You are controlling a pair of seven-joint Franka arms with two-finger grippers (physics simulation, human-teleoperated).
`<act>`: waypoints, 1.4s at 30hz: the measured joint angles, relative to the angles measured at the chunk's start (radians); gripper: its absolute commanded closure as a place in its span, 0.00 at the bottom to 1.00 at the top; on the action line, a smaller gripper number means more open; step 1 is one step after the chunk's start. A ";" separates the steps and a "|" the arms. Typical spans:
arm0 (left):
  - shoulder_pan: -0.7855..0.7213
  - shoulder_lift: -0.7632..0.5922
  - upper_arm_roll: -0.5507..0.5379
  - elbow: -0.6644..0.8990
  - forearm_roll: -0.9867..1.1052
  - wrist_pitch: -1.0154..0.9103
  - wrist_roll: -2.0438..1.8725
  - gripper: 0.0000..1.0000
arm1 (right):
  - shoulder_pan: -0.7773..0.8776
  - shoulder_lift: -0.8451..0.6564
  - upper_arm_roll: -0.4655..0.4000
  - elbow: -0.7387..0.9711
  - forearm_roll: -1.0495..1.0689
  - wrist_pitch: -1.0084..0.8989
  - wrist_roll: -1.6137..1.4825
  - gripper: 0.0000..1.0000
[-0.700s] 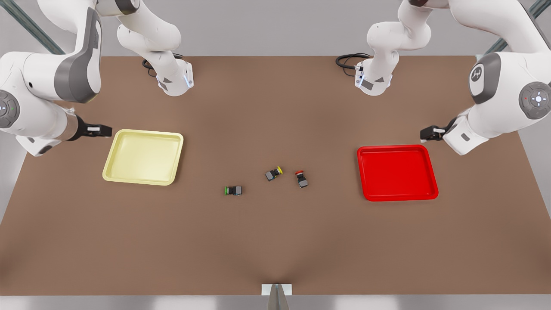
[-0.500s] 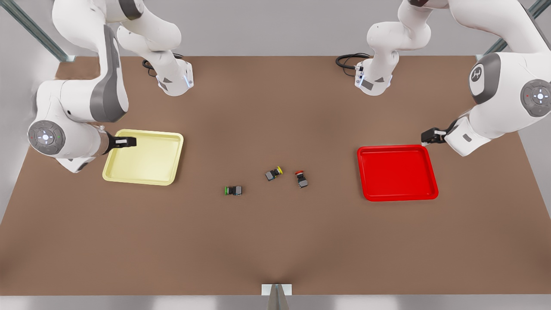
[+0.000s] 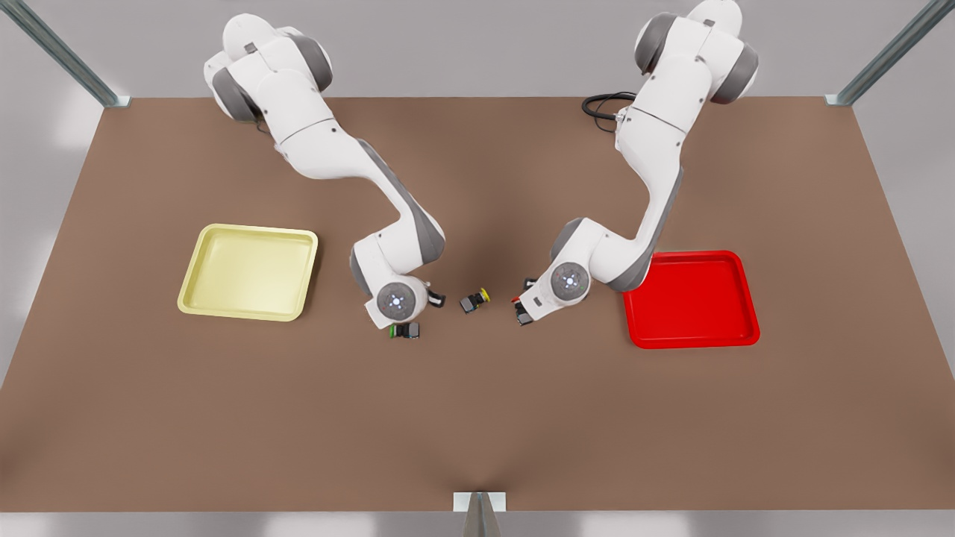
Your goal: Place the switches on the corresponding trays according to their colors
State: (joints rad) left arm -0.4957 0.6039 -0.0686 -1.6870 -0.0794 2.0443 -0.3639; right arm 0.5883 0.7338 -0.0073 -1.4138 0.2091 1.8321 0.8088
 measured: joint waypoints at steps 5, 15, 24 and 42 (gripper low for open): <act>-0.030 0.039 -0.002 0.001 -0.030 0.167 -0.227 0.00 | 0.064 0.058 -0.003 0.004 0.088 0.221 0.278 0.00; -0.033 0.118 -0.003 0.035 -0.012 0.346 -0.608 0.00 | 0.051 0.093 -0.004 0.003 0.184 0.420 0.660 0.00; -0.034 0.141 -0.012 0.034 0.013 0.343 -0.741 0.00 | 0.088 0.119 0.004 -0.003 0.194 0.513 0.833 0.00; -0.027 0.161 -0.026 0.045 0.009 0.291 -0.709 0.46 | 0.107 0.118 0.030 -0.053 0.194 0.549 0.807 0.00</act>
State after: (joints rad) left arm -0.5231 0.7650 -0.0950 -1.6422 -0.0702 2.3350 -1.0727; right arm 0.6954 0.8514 0.0231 -1.4669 0.4036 2.3815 1.6158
